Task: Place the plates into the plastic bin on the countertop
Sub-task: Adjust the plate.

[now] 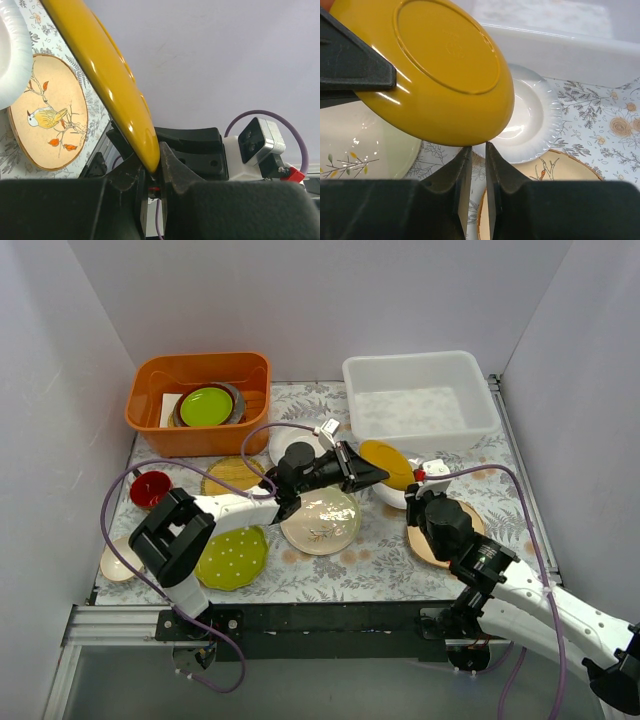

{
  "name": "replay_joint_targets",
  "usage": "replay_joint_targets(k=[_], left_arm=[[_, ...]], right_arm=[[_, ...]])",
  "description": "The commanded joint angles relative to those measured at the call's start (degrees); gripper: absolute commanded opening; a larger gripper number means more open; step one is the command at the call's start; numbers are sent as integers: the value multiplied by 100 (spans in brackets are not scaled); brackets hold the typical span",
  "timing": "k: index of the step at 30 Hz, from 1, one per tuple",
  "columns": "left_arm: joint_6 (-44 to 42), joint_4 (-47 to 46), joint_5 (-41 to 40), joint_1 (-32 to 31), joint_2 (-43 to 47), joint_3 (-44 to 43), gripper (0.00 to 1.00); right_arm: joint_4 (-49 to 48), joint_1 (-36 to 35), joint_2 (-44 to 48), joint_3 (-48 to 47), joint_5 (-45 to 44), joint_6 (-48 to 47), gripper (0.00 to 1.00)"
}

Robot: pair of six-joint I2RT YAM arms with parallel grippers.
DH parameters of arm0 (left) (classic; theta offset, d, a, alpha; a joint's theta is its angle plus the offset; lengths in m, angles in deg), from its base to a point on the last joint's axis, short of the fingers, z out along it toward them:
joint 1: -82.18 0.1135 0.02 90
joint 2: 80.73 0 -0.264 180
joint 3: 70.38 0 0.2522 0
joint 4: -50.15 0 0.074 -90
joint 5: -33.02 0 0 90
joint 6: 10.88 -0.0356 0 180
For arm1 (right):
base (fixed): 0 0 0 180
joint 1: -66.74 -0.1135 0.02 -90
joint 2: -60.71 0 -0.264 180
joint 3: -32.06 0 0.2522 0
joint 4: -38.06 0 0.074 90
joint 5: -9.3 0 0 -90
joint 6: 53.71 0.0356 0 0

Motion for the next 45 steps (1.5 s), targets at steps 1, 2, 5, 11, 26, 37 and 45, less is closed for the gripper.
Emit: replay_joint_targets(k=[1,2,5,11,26,37,45], left_arm=[[3666,335,756,-324,-63,68,0],[3553,441,721,-324,-37,24,0],[2798,1327,598,-289,147,-292,0],[1102,2962,10,-184,744,-802,0],[-2012,8975,-1383,185,-115,-4371,0],[-1468,7896,1027,1363,-11,-3256,0],[-106,6342,2486,1741,-98,-2693,0]], right_arm=[[-948,30,106,-181,-344,49,24],[-800,30,97,-199,-283,145,25],[-553,30,193,-260,-73,312,33],[193,39,501,-619,315,558,64],[1381,109,-1351,-3080,2160,-135,97],[1996,1338,-2389,-3890,4550,-381,98],[1927,1401,-2636,-3785,5105,-531,98]])
